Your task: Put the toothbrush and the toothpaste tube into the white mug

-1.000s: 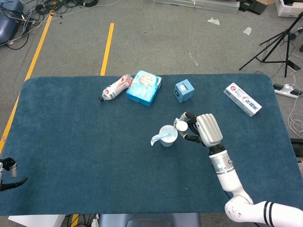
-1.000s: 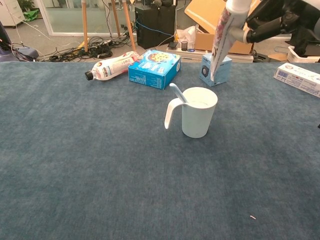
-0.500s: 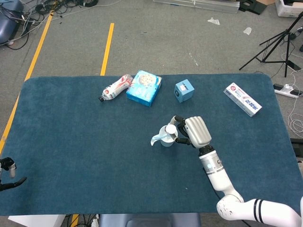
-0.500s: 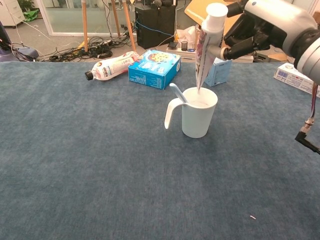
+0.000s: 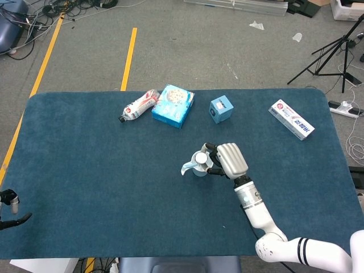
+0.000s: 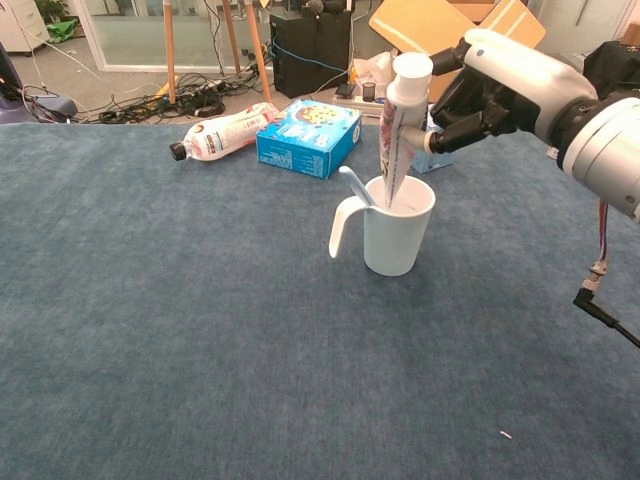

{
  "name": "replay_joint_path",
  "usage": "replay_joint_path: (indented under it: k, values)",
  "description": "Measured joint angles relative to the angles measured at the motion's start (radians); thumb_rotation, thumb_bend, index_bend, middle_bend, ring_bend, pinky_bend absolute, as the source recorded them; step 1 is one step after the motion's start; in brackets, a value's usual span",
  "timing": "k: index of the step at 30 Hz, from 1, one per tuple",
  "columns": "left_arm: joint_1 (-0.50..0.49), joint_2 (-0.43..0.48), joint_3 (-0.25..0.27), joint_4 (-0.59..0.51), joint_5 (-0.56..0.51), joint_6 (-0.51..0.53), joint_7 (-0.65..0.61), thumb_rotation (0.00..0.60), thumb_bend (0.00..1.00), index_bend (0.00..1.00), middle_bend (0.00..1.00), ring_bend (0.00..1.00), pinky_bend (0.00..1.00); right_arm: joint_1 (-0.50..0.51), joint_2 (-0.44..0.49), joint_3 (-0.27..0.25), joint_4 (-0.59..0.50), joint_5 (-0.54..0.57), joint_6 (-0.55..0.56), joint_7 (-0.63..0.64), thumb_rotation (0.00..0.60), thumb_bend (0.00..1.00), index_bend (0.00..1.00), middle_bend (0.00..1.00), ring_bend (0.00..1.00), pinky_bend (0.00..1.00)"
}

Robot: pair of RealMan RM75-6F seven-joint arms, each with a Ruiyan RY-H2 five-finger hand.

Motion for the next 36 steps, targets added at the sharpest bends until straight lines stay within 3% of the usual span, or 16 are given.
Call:
replay_joint_path:
  k: [36]
  values:
    - [0.003,0.005,0.001,-0.005,0.008,0.006,-0.005,0.600,0.06,0.75,0.53,0.51,0.59,0.044,-0.108,-0.004,0.258,0.072,-0.140,0.076,0.600,0.34,0.68,1.00,1.00,1.00]
